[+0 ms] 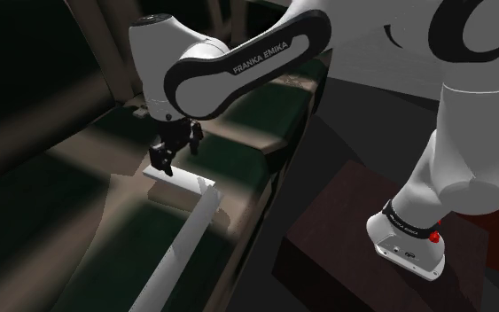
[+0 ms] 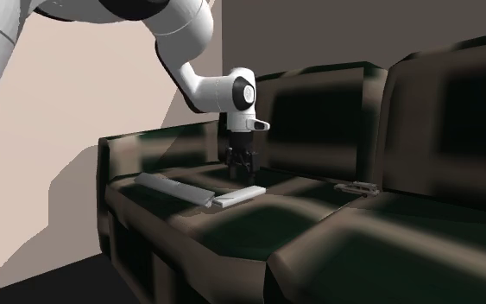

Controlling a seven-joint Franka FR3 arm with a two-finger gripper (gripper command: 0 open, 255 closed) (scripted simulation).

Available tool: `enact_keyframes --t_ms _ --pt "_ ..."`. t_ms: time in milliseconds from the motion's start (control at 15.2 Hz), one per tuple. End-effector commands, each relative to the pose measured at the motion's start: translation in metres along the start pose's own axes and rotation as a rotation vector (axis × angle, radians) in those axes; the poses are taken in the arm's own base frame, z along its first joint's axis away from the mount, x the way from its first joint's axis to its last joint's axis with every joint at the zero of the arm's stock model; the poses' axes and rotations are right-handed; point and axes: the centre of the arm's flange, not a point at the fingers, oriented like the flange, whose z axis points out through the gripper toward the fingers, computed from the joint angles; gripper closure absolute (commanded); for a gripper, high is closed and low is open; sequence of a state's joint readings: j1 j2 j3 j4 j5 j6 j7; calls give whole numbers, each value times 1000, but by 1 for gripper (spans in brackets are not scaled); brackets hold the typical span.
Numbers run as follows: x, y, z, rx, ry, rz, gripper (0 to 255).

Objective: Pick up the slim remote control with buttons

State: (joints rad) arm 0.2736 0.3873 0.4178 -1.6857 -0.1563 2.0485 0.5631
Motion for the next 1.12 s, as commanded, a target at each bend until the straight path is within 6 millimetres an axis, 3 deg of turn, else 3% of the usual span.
enact_keyframes --t_ms 0,528,660,726,1056 --pt "15 -16 13 3 -3 0 0" --pt "15 -16 53 3 -3 0 0" --pt "15 -16 53 3 -3 0 0" --pt "15 -16 52 3 -3 0 255" --pt "15 -16 53 3 -3 -1 255"
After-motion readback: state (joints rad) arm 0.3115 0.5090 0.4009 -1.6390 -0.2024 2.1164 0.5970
